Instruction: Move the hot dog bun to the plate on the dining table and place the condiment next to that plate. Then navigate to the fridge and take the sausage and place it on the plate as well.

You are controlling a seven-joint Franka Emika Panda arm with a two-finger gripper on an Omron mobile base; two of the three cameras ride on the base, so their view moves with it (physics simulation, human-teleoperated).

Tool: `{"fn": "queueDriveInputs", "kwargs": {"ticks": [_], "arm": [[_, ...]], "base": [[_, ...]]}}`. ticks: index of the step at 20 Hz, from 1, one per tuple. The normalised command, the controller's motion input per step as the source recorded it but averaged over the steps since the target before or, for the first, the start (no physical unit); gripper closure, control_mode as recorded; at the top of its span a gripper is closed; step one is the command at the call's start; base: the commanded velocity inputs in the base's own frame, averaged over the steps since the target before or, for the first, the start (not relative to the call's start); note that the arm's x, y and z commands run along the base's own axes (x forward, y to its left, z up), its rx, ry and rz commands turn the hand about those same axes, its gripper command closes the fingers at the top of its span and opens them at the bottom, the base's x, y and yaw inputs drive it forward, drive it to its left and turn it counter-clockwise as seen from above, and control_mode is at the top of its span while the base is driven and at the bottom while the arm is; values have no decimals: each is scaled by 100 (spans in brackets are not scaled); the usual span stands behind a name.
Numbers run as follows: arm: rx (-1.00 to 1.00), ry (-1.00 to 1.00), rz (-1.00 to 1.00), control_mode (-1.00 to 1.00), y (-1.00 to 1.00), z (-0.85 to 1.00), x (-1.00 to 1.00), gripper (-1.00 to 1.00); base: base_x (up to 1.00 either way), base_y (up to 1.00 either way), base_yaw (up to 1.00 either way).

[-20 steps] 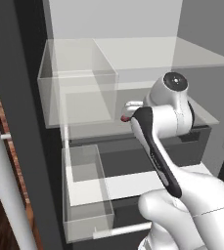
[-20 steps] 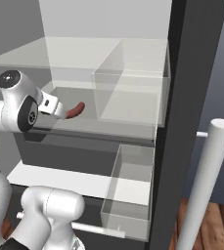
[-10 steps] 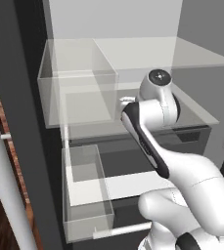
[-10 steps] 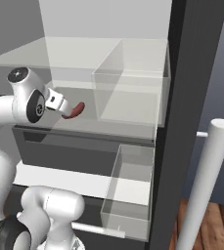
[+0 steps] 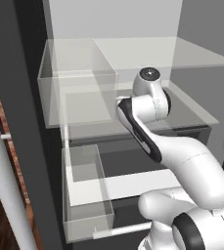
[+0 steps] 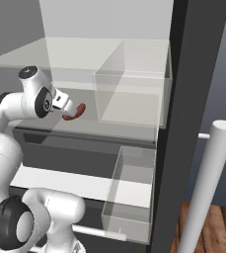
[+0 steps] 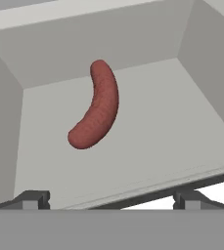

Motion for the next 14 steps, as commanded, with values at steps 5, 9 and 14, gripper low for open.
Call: {"fn": "queueDriveInputs", "kwargs": {"ticks": [5,9,14], "arm": [[0,2,0,-100,0,-28,22,-100],[0,0,0,-100,0,-21,28,-100],[0,0,0,-100,0,-9,25,-100]], "base": [[0,0,0],[0,0,0],[0,0,0]]}}
